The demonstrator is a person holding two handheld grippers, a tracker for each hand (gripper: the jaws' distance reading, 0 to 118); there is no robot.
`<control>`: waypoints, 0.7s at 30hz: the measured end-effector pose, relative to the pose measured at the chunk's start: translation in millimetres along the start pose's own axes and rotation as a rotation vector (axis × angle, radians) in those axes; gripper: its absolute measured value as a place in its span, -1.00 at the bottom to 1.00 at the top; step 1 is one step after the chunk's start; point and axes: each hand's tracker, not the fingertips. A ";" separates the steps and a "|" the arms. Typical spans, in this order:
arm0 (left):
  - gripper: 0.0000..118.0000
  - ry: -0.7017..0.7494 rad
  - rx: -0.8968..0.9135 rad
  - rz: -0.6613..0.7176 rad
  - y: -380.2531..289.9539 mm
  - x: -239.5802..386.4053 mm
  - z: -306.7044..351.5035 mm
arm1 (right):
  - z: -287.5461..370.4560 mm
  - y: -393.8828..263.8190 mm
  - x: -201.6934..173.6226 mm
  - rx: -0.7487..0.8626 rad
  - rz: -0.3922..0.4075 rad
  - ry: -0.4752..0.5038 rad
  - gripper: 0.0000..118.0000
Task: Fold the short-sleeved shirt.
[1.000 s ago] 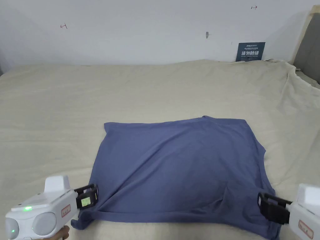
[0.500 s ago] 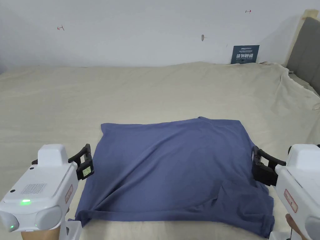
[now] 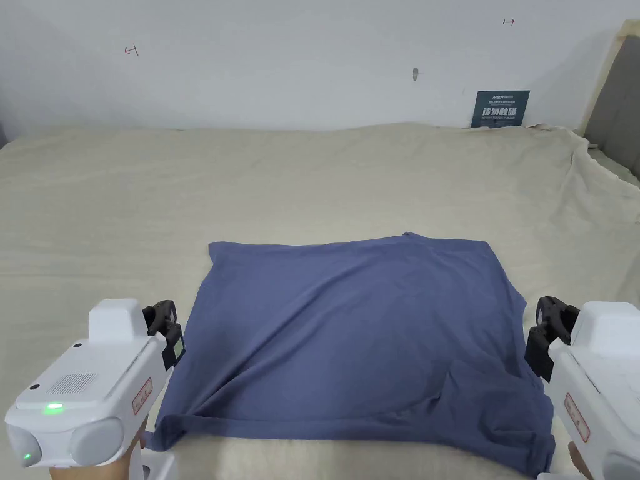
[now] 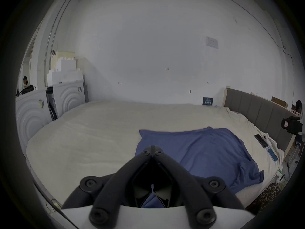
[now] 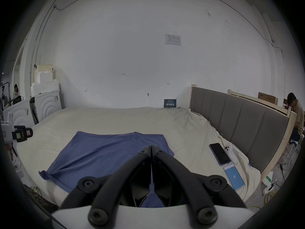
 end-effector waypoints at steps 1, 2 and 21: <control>-1.00 0.007 -0.021 0.007 -2.0 -2.9 -3.6 | -0.5 -0.4 -1.2 -0.001 -0.001 0.000 -1.00; -1.00 0.017 -0.085 0.022 -4.3 -6.8 -9.7 | -1.1 -0.1 -0.3 -0.004 -0.002 0.001 -1.00; 0.44 0.105 -0.580 0.162 -103.8 -56.1 -60.5 | -11.7 -20.8 -1.8 -0.101 -0.024 0.018 -1.00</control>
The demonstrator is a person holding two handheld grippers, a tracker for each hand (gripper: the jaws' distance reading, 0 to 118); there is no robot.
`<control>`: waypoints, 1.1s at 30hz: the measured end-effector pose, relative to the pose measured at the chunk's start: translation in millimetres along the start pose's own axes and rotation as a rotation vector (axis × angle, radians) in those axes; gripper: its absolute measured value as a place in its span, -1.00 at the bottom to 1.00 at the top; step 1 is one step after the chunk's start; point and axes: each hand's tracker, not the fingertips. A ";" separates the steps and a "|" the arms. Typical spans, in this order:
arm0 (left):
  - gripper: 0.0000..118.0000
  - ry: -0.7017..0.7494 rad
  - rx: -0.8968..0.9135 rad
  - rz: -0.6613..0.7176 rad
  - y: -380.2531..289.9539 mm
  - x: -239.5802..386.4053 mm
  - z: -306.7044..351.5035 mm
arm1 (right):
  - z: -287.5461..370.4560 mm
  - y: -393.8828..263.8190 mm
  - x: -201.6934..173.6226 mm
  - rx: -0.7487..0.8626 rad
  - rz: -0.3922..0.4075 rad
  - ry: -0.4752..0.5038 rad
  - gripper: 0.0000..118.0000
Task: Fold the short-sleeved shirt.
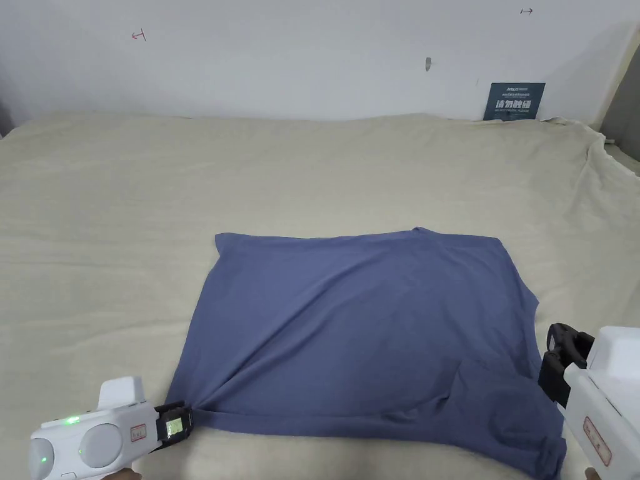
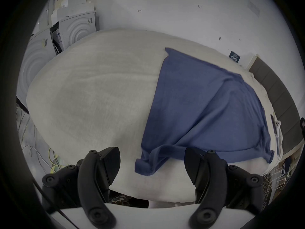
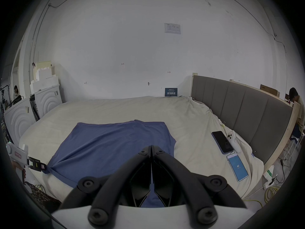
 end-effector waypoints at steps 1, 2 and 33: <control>0.43 0.005 -0.001 -0.003 -0.5 -0.4 -2.2 | -0.2 -0.3 0.1 -0.002 -0.001 0.000 -1.00; 0.28 0.009 -0.002 -0.009 -2.1 -0.2 -2.9 | -0.6 -0.7 0.2 -0.004 -0.002 -0.002 -1.00; -0.96 -0.097 0.100 -0.071 16.2 1.8 19.7 | -77.4 -143.7 42.3 -0.585 -0.109 -0.002 -0.32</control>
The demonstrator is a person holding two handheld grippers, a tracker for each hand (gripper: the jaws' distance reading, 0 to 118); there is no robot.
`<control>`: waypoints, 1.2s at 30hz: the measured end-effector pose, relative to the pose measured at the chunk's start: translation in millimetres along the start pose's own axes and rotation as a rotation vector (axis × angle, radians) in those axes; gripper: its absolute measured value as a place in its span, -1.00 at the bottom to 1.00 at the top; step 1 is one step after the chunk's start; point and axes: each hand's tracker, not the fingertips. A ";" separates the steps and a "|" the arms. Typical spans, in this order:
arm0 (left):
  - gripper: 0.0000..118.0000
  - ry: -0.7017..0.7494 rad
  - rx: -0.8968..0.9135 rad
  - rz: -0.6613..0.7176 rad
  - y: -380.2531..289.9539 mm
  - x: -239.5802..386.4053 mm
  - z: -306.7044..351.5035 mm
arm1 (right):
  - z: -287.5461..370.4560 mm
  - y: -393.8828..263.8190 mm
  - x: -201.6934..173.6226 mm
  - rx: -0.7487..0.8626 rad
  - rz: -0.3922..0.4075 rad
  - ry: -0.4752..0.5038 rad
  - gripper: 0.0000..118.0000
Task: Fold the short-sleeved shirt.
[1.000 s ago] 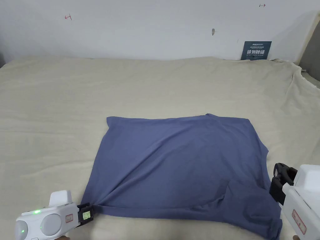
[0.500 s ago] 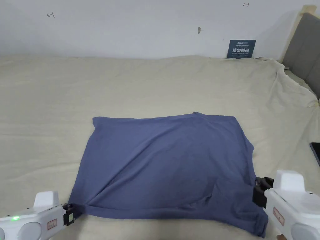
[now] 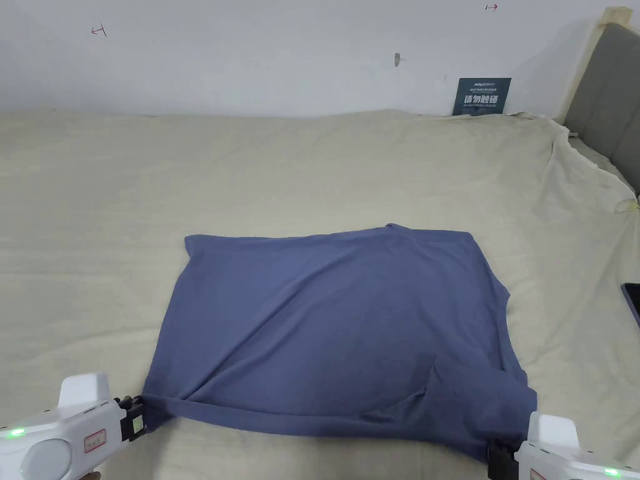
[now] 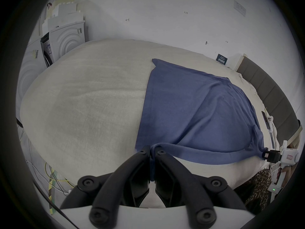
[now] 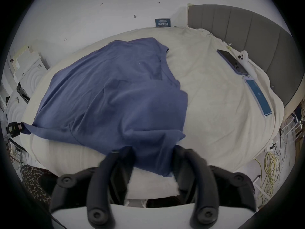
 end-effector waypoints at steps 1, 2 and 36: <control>-0.96 0.002 -0.001 -0.003 0.4 0.2 -1.2 | -1.4 0.0 0.1 -0.004 0.004 0.009 -0.58; -0.96 0.004 -0.002 -0.005 0.8 0.6 -1.9 | -0.2 -0.6 -0.8 0.000 0.021 -0.008 -0.90; -0.96 0.055 -0.026 -0.088 135.0 16.4 -140.5 | -73.1 201.9 -10.7 0.092 -0.016 0.041 -0.91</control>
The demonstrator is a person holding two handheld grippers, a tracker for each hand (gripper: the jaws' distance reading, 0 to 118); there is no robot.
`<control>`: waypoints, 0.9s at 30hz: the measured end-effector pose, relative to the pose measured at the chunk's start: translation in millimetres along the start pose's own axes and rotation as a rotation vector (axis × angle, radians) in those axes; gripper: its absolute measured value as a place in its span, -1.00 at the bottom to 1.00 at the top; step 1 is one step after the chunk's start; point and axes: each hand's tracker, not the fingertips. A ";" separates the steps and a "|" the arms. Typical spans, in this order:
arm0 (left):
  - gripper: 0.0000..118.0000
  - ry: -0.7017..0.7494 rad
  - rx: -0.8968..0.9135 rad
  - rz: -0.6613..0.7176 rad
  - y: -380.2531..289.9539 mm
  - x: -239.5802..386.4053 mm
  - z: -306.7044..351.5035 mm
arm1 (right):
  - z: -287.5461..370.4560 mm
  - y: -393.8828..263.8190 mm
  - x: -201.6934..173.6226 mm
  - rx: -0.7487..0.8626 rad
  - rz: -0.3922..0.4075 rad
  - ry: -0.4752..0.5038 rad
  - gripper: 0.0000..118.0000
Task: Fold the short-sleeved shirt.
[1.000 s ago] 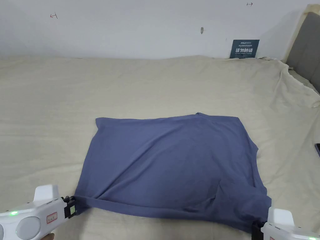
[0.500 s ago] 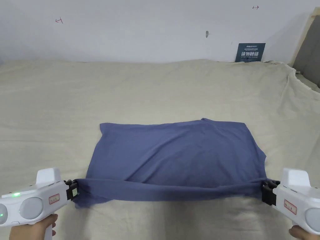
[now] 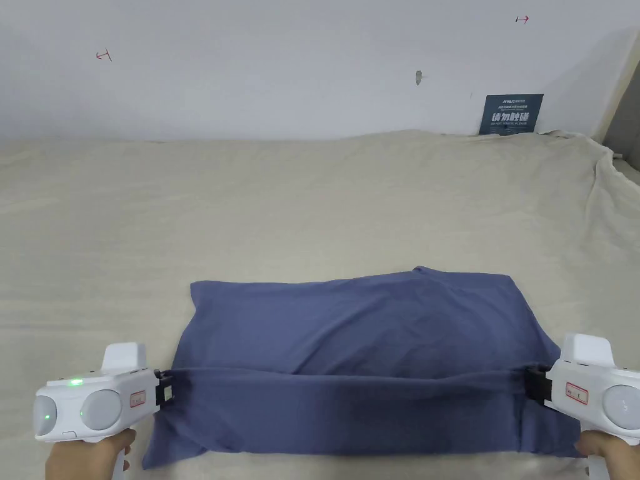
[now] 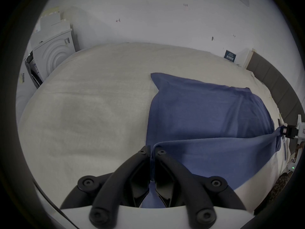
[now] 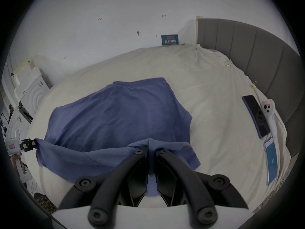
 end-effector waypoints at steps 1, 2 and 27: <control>-0.96 0.005 -0.010 -0.009 1.3 2.2 -5.2 | -8.2 1.0 0.4 -0.012 -0.003 -0.005 -0.91; -0.96 0.011 -0.019 -0.017 2.6 4.0 -12.5 | -18.3 1.3 1.2 -0.027 -0.009 -0.009 -0.91; 0.59 -0.034 0.206 0.074 3.8 25.3 124.4 | 140.1 1.1 -25.3 0.334 0.056 0.004 0.35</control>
